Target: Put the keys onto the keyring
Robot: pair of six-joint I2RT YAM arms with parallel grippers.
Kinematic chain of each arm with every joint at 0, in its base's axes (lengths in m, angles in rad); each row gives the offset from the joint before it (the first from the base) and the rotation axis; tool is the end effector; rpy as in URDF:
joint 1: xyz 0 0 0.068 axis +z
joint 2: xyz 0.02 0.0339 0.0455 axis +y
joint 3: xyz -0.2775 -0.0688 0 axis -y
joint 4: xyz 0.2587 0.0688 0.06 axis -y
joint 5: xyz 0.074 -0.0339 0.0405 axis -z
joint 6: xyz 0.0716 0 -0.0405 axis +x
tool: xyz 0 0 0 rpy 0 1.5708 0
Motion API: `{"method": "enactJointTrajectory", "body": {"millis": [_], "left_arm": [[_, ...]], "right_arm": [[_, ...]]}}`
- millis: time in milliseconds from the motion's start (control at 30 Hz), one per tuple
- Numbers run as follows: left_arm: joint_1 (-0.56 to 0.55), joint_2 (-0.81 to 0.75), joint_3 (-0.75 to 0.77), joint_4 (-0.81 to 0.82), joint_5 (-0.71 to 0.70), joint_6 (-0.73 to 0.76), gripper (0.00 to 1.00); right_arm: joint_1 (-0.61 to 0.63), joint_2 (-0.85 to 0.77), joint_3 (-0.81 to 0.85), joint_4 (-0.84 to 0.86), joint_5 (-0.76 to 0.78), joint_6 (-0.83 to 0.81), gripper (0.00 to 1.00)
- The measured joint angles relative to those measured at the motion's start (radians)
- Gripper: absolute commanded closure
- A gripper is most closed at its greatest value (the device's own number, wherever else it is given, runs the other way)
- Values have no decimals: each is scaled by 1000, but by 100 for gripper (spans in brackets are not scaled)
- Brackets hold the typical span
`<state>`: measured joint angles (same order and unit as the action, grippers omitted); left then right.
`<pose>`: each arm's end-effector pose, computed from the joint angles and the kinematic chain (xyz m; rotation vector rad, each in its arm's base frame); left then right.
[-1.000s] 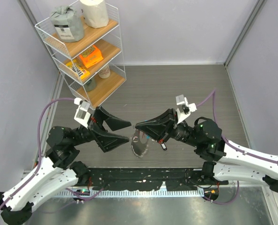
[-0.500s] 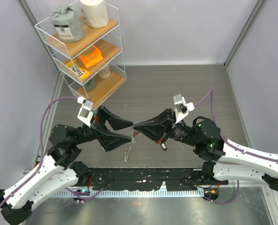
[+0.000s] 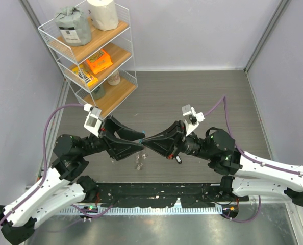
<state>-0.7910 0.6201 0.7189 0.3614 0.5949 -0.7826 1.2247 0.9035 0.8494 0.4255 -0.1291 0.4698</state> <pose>0.0876 -0.1456 0.4192 0.6171 1.2358 -1.6814 0.0744 0.2336 0.4300 -0.6169 1.2092 1.5393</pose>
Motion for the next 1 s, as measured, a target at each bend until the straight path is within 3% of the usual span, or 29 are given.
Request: {"method": "enactJointTrajectory", "body": {"millis": [133,300,433,533,1000], "left_arm": [[-1,9,2,1,4,-2,70],[-10,10,11,5,9,1,69],[-12,11,14,5,18,4,47],[-13,18,14,4,29,4,37],[-14,-41,13,-31,43,14,18]], "right_arm": [[4,2,1,0,0,6,94],[6,6,6,0,3,12,94],[11,6,10,1,5,13,94],[14,6,13,6,5,16,94],[23,2,42,-23,53,1,94]]}}
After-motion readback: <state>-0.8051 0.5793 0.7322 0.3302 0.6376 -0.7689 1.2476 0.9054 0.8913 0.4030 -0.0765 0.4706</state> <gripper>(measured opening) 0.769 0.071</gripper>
